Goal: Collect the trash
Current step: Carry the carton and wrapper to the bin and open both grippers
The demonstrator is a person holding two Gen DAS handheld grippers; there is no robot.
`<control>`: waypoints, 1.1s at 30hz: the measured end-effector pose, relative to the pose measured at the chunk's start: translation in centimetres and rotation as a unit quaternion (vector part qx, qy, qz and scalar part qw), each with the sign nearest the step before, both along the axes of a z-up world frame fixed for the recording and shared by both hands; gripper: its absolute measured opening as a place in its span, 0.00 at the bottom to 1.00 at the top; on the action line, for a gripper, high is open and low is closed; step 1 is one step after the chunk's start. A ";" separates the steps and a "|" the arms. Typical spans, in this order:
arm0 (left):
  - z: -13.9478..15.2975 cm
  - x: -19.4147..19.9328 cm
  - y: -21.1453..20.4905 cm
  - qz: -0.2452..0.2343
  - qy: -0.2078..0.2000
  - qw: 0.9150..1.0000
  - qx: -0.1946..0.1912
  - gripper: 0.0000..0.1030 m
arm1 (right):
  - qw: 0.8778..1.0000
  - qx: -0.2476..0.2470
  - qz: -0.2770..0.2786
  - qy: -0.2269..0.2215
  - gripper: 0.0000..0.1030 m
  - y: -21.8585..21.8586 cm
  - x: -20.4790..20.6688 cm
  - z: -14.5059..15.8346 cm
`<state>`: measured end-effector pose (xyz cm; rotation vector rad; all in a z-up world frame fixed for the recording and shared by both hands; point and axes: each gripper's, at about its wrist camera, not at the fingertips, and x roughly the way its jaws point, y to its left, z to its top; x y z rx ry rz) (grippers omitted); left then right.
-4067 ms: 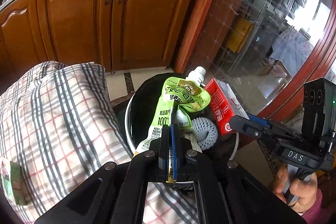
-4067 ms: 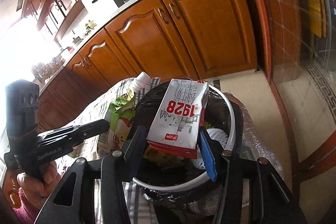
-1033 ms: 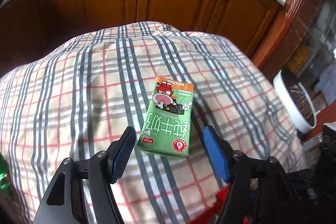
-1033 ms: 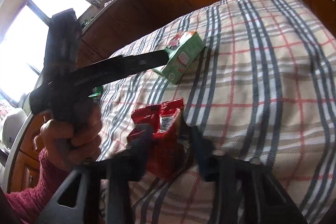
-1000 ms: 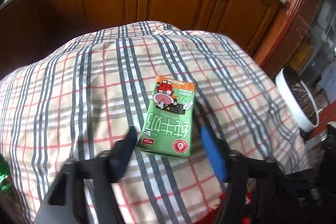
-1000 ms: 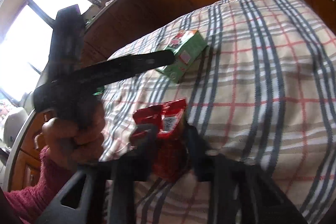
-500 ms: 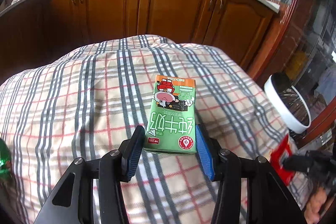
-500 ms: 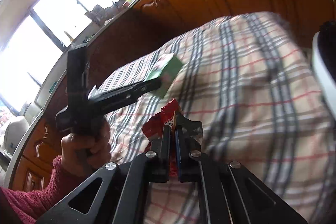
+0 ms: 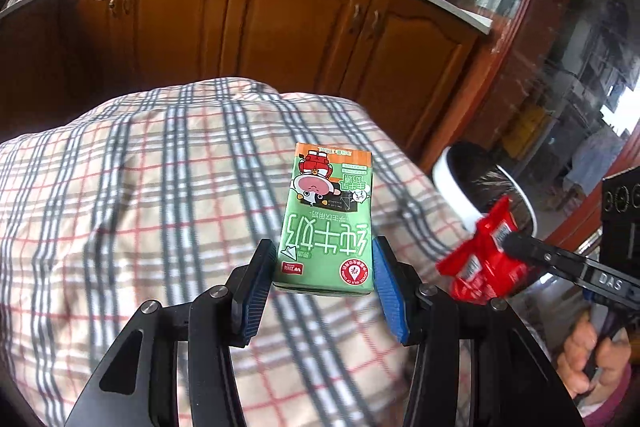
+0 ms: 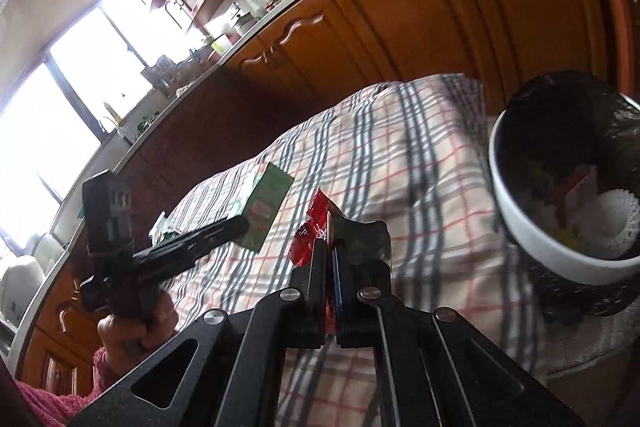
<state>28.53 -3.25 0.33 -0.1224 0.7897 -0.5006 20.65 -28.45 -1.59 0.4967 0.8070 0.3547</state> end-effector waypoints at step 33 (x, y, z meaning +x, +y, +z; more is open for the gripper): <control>2.0 0.5 -11.7 -0.097 -0.018 0.995 0.005 0.46 | 0.992 -0.023 -0.122 -0.029 0.02 -12.5 -1.7 1.9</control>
